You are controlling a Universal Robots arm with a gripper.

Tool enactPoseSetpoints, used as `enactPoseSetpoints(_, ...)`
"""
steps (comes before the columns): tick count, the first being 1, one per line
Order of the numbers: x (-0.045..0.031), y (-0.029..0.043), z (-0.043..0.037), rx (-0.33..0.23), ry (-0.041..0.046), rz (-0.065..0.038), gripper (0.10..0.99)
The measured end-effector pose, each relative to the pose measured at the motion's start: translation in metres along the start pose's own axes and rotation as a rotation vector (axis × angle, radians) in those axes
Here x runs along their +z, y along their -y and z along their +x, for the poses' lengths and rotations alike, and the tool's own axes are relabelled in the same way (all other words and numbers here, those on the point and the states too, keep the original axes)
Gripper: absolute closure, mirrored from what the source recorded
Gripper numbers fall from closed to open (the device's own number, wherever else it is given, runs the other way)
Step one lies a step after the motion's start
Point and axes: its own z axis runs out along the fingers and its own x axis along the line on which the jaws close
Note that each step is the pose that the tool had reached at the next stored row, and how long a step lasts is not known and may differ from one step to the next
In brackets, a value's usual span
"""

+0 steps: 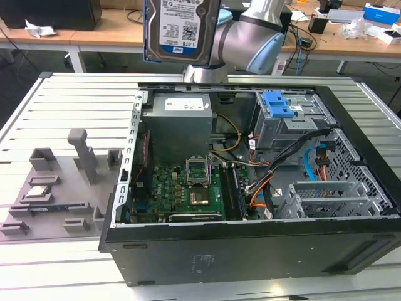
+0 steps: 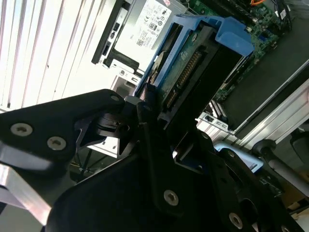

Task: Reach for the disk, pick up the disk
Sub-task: 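Pick up the disk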

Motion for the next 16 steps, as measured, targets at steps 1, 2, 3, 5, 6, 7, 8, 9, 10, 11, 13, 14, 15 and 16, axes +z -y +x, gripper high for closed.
enactPoseSetpoints(1, -0.0002, 0.0022, 0.0, 0.0, 0.0, 0.0, 0.725)
enactPoseSetpoints(2, -0.0003, 0.0043, -0.0001, 0.0, 0.0, 0.0, 0.725)
enactPoseSetpoints(3, -0.0004, 0.0063, -0.0001, 0.0, 0.0, 0.0, 0.725)
enactPoseSetpoints(5, -0.001, 0.0143, -0.0001, 0.0, 0.0, 0.0, 0.725)
enactPoseSetpoints(6, -0.0012, 0.0178, -0.0002, 0.0, 0.0, 0.0, 0.725)
enactPoseSetpoints(7, -0.0014, 0.0199, -0.0002, 0.0, 0.0, 0.0, 0.725)
enactPoseSetpoints(8, -0.0015, 0.0224, -0.0002, 0.0, 0.0, 0.0, 0.725)
enactPoseSetpoints(9, -0.0018, 0.0263, -0.0003, 0.0, 0.0, 0.0, 0.725)
enactPoseSetpoints(10, -0.002, 0.0297, -0.0003, 0.0, 0.0, 0.0, 0.725)
enactPoseSetpoints(11, -0.0023, 0.0342, -0.0003, 0.0, 0.0, 0.0, 0.725)
enactPoseSetpoints(13, -0.0028, 0.0415, -0.0004, 0.0, 0.0, 0.0, 0.725)
enactPoseSetpoints(14, -0.003, 0.0437, -0.0004, 0.0, 0.0, 0.0, 0.725)
enactPoseSetpoints(15, -0.0031, 0.0457, -0.0004, 0.0, 0.0001, 0.0, 0.725)
enactPoseSetpoints(16, -0.0032, 0.048, -0.0004, 0.0, 0.0, 0.0, 0.725)
